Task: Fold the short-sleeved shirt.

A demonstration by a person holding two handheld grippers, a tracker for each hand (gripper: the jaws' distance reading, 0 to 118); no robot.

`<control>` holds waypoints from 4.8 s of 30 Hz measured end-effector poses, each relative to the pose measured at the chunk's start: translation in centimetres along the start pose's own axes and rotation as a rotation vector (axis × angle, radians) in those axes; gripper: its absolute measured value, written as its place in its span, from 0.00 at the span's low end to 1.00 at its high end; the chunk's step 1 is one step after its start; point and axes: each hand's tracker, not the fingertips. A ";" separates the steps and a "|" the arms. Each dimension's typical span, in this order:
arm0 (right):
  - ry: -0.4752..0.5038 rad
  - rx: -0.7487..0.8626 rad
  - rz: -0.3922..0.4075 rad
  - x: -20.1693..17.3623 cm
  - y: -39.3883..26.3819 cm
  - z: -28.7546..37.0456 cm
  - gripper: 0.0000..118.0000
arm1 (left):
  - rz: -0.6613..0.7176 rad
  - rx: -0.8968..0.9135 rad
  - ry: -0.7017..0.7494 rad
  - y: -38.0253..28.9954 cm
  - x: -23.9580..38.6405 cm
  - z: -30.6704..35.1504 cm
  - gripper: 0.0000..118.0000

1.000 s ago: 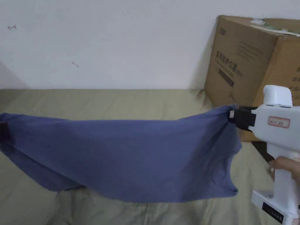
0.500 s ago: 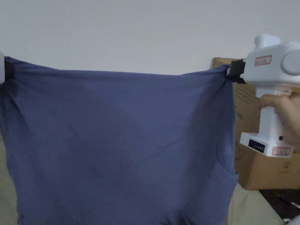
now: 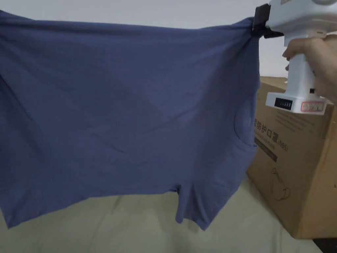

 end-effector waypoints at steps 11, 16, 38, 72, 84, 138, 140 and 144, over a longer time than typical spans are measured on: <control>0.018 -0.024 -0.016 -0.4 -2.1 -1.0 0.02 | 0.033 -0.006 -0.008 -2.8 -0.2 -3.0 0.02; 0.029 -0.133 -0.026 -0.4 -9.1 -2.5 0.02 | 0.030 -0.143 -0.037 -11.1 1.6 -4.7 0.02; 0.004 -0.663 -0.295 4.6 -44.5 5.1 0.02 | 0.243 -0.739 -0.162 -46.6 2.8 1.2 0.02; 0.028 -0.689 -0.283 0.6 -53.3 43.5 0.89 | 0.205 -0.687 -0.190 -54.0 -8.1 36.0 0.93; 0.115 -0.579 -0.286 -3.0 -51.8 45.1 0.06 | 0.200 -0.715 -0.229 -55.4 -7.9 41.9 0.07; 0.001 -0.778 0.037 -2.1 -56.5 41.1 0.06 | 0.175 -0.771 -0.207 -54.8 -6.7 37.7 0.02; 0.002 -0.757 -0.008 -1.7 -55.4 41.1 0.06 | 0.185 -0.765 -0.203 -54.1 -6.8 37.7 0.02; 0.028 -0.712 -0.053 -0.9 -52.5 39.8 0.06 | 0.251 -0.731 -0.113 -52.8 -7.9 36.2 0.02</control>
